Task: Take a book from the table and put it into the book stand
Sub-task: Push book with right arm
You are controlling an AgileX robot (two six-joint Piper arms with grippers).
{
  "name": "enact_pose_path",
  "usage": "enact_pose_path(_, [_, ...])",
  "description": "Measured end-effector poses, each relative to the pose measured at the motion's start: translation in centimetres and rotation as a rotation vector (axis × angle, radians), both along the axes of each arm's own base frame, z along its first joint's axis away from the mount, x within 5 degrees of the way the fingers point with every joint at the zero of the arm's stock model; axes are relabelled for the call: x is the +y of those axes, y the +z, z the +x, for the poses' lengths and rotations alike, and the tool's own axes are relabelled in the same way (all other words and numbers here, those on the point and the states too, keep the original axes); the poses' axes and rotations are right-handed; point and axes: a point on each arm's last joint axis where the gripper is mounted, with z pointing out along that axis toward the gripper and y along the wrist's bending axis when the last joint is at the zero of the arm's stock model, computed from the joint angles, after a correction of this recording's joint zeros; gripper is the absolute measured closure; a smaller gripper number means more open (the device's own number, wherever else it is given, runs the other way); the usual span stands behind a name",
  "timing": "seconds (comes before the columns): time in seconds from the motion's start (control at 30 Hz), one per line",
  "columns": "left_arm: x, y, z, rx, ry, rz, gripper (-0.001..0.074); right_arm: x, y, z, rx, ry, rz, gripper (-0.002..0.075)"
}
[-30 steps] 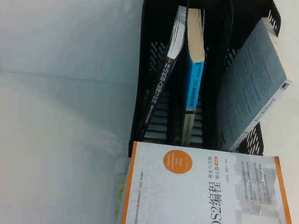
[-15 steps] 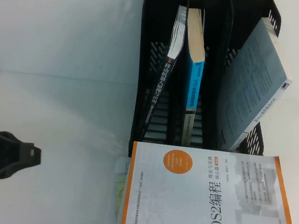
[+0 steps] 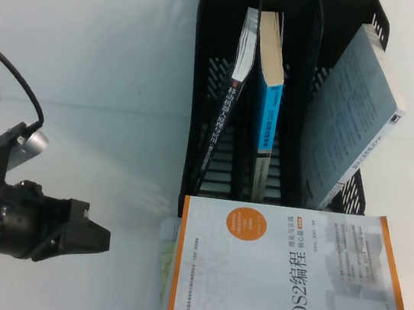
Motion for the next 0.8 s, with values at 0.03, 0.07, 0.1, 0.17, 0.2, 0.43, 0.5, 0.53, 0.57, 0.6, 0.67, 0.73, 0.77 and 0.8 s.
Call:
enact_pose_path(0.03, [0.0,-0.2,0.2,0.011,0.007,-0.012,0.0739,0.1,-0.4,0.2,0.002,-0.011,0.007,0.0729])
enact_pose_path(0.07, [-0.1,-0.3,0.3,0.020,0.016,-0.027,0.0739,0.1,-0.6,0.4,0.005,-0.019,0.015,0.0729])
enact_pose_path(0.1, [-0.1,-0.3,0.5,0.026,0.022,-0.039,0.0739,0.2,-0.9,0.7,0.006,-0.029,0.026,0.0729])
enact_pose_path(0.17, [-0.2,-0.5,0.7,0.035,0.033,-0.051,0.0739,0.5,-1.3,1.2,0.005,-0.037,0.056,0.0729])
enact_pose_path(0.2, [-0.2,-0.6,0.8,0.038,0.039,-0.052,0.0739,0.6,-1.5,1.3,0.005,-0.036,0.072,0.0729])
enact_pose_path(0.43, [0.0,-0.8,1.0,0.033,0.061,-0.046,0.0739,1.8,-2.2,2.4,0.001,-0.035,0.209,0.0729])
enact_pose_path(0.5, [0.0,-0.8,1.0,0.032,0.064,-0.045,0.0739,1.9,-2.4,2.5,0.003,-0.027,0.216,0.0729])
enact_pose_path(0.53, [0.0,-0.8,1.0,0.031,0.064,-0.043,0.0739,1.9,-2.5,2.6,0.004,-0.022,0.216,0.0729])
enact_pose_path(0.57, [0.0,-0.8,1.0,0.030,0.062,-0.037,0.0739,1.9,-2.5,2.6,-0.001,-0.019,0.216,0.0729])
enact_pose_path(0.6, [0.0,-0.8,1.0,0.030,0.059,-0.031,0.0739,1.9,-2.5,2.6,-0.004,-0.018,0.215,0.0729])
enact_pose_path(0.67, [0.1,-0.9,1.0,0.030,0.052,-0.019,0.0739,1.9,-2.5,2.7,-0.013,-0.017,0.207,0.0729])
enact_pose_path(0.73, [0.1,-1.0,0.9,0.029,0.041,-0.001,0.0739,1.7,-2.3,2.8,-0.039,-0.015,0.188,0.0729])
enact_pose_path(0.77, [0.2,-1.1,0.9,0.032,0.037,0.009,0.0739,1.6,-2.2,2.8,-0.051,-0.018,0.178,0.0729])
enact_pose_path(0.8, [0.2,-1.1,0.8,0.033,0.032,0.018,0.0739,1.5,-2.0,2.7,-0.065,-0.021,0.166,0.0729])
